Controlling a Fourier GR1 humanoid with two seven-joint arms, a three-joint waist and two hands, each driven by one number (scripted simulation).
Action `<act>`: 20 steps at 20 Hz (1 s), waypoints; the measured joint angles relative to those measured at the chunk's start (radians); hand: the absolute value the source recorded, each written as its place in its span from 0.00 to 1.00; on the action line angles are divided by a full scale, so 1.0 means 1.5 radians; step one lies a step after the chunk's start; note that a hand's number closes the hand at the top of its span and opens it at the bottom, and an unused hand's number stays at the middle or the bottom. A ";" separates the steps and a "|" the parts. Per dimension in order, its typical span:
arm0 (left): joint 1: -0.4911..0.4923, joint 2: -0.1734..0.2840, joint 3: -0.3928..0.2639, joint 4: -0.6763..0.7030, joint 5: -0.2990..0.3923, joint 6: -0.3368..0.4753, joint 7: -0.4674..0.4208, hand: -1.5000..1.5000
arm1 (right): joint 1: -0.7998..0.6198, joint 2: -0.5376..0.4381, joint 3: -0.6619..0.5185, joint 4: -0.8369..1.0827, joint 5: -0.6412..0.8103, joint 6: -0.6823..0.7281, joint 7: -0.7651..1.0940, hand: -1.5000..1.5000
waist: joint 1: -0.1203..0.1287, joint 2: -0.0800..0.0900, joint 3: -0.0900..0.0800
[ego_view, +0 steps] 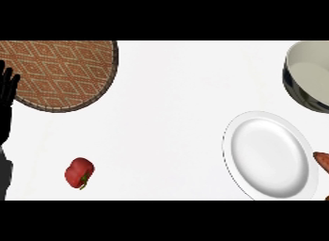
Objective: Pick the sweet potato from the plate and place it in the bowl
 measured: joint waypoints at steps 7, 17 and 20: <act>0.003 0.002 -0.001 -0.011 0.006 -0.007 0.006 0.50 | 0.015 -0.172 -0.216 0.211 -0.055 -0.039 -0.125 1.00 | 0.013 0.000 0.003; -0.011 0.006 -0.007 -0.012 0.013 -0.021 0.015 0.50 | -0.018 -0.369 -0.391 0.488 -0.158 -0.019 -0.409 1.00 | 0.041 0.001 0.002; -0.021 0.000 -0.018 -0.013 0.005 -0.015 0.019 0.50 | -0.052 -0.415 -0.412 0.547 -0.189 0.012 -0.455 1.00 | 0.049 0.002 0.001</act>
